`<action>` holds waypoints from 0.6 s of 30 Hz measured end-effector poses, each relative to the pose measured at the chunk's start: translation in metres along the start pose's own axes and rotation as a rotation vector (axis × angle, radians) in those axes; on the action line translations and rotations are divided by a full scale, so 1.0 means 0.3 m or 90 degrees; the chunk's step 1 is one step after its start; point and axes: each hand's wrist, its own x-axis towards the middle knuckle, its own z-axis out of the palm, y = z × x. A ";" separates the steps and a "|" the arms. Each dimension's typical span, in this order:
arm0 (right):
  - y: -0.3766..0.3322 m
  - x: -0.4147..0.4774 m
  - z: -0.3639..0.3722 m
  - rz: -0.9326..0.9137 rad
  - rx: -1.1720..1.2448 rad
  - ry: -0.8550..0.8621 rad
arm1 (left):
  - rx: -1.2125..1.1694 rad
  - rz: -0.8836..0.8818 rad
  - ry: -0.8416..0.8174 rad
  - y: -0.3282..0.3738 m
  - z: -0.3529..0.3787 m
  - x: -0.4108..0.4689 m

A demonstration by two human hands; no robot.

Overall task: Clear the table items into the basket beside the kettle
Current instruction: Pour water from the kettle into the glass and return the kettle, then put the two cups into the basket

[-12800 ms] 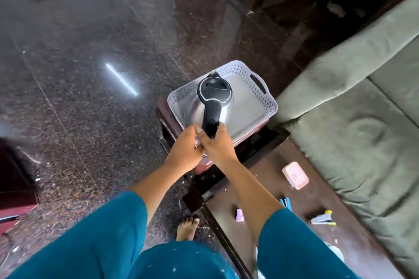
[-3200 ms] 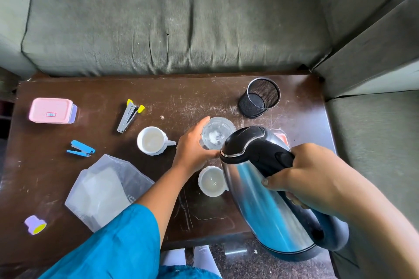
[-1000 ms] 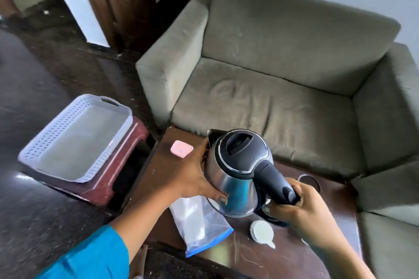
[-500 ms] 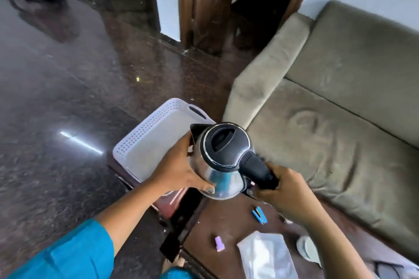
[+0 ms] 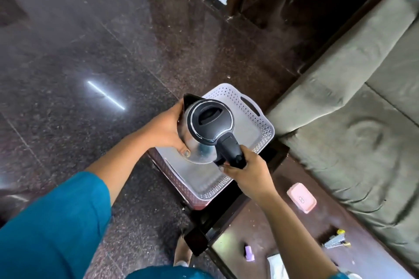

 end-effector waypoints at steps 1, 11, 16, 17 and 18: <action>0.011 0.010 0.025 0.009 0.006 -0.003 | 0.008 -0.011 -0.012 -0.024 -0.002 0.010; 0.106 -0.013 0.182 0.093 -0.011 0.016 | 0.061 -0.061 -0.102 -0.140 0.053 0.061; 0.113 -0.002 0.186 0.077 -0.008 0.008 | 0.074 -0.099 -0.125 -0.132 0.050 0.073; 0.114 -0.001 0.186 0.075 -0.010 0.006 | 0.079 -0.111 -0.133 -0.124 0.050 0.073; 0.115 0.000 0.184 0.075 -0.011 0.004 | 0.083 -0.124 -0.140 -0.113 0.049 0.074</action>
